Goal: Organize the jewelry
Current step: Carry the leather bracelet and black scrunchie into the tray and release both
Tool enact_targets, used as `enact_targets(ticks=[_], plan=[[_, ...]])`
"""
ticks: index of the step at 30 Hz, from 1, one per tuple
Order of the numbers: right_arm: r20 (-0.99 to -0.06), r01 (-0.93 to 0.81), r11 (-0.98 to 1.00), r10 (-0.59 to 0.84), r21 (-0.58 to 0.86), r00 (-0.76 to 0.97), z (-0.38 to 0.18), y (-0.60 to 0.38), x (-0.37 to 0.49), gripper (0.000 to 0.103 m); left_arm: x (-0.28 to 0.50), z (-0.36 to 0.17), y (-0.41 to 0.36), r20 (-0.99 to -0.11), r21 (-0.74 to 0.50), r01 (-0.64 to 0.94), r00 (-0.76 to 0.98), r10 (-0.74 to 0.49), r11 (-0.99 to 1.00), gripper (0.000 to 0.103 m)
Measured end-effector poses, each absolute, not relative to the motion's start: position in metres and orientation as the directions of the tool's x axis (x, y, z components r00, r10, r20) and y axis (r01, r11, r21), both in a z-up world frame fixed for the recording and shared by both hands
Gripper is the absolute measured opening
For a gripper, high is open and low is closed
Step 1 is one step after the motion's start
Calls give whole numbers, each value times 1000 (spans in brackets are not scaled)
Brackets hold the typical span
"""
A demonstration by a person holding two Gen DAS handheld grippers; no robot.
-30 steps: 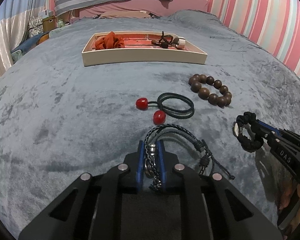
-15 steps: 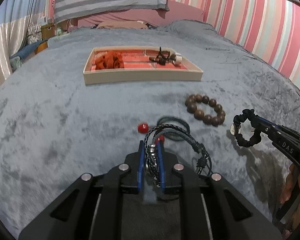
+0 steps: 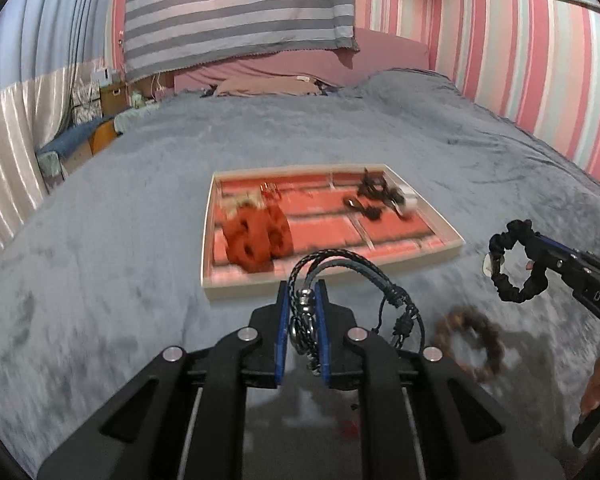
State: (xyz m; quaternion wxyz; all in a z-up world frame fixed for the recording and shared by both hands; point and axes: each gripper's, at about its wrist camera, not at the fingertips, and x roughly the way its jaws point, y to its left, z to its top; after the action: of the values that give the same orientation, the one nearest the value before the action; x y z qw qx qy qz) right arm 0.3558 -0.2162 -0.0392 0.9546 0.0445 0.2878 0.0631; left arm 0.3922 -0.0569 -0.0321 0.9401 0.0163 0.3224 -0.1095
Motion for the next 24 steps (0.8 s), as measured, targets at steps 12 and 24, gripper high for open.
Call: enact_targets(ticks=[12, 24], plan=[[-648, -110, 990, 141, 88, 749, -65, -195, 505, 10, 528, -49, -51, -668, -39, 148, 731, -136, 988, 13], [-738, -61, 998, 65, 32, 671, -114, -199, 568, 10, 593, -101, -45, -744, 33, 96, 667, -40, 995, 13]])
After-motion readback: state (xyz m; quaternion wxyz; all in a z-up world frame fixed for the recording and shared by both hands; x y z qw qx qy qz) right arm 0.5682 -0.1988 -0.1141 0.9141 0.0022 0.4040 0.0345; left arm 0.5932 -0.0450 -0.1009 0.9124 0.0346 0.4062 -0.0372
